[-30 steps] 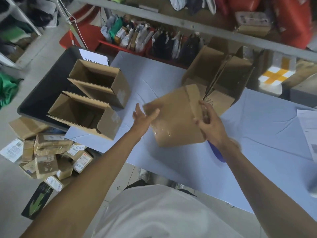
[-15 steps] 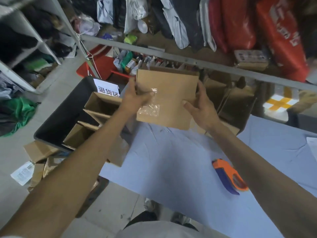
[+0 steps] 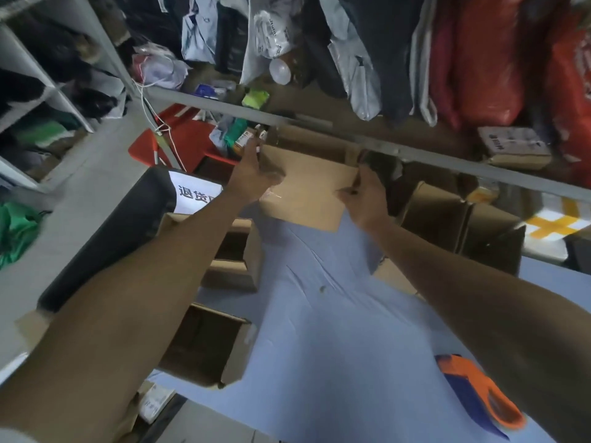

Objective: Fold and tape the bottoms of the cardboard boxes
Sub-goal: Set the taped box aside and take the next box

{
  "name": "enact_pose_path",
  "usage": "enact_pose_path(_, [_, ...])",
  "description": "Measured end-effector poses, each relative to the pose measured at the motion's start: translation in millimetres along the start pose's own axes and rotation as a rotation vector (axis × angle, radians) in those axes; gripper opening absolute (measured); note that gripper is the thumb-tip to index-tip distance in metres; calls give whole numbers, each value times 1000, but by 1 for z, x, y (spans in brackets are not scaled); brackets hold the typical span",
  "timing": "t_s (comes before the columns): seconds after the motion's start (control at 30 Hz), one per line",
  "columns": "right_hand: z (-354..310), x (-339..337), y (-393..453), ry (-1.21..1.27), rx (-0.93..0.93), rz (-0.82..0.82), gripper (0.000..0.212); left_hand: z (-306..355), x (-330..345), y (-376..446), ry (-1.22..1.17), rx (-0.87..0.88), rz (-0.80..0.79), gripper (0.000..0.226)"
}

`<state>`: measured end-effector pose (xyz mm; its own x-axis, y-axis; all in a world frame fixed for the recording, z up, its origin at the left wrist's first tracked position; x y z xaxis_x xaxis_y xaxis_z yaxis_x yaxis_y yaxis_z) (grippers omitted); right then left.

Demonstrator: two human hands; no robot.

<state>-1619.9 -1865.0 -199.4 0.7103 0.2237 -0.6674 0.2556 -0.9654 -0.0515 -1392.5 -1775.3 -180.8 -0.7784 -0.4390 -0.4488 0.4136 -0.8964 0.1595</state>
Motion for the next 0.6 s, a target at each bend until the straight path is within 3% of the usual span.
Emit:
enact_pose_path(0.1, [11, 25, 4, -39, 60, -76, 43, -22, 6, 7, 127, -71, -116, 61])
enact_pose_path(0.2, [15, 50, -4, -151, 113, -222, 46, -40, 13, 3, 309, -144, -216, 76])
enact_pose_path(0.37, [-4, 49, -21, -307, 89, -423, 63, -33, -3, -5, 515, -188, -355, 76])
enact_pose_path(0.5, [4, 10, -42, -323, 119, -268, 67, 2, 7, -17, 760, -51, -336, 88])
enact_pose_path(0.6, [33, -29, -67, -411, 133, -70, 64, 42, 52, -37, 760, 211, -338, 79])
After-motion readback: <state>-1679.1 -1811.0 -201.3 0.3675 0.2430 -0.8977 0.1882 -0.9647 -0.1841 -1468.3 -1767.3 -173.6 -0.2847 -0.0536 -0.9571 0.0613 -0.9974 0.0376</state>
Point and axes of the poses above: each hand's wrist, its own y-axis towards the middle knuckle, its own x-axis out of the palm, z = x × y, the point moved 1 cm from there along y, towards the middle knuckle, and after that the axes turned 13 degrees about x, right-handed, at the moved point
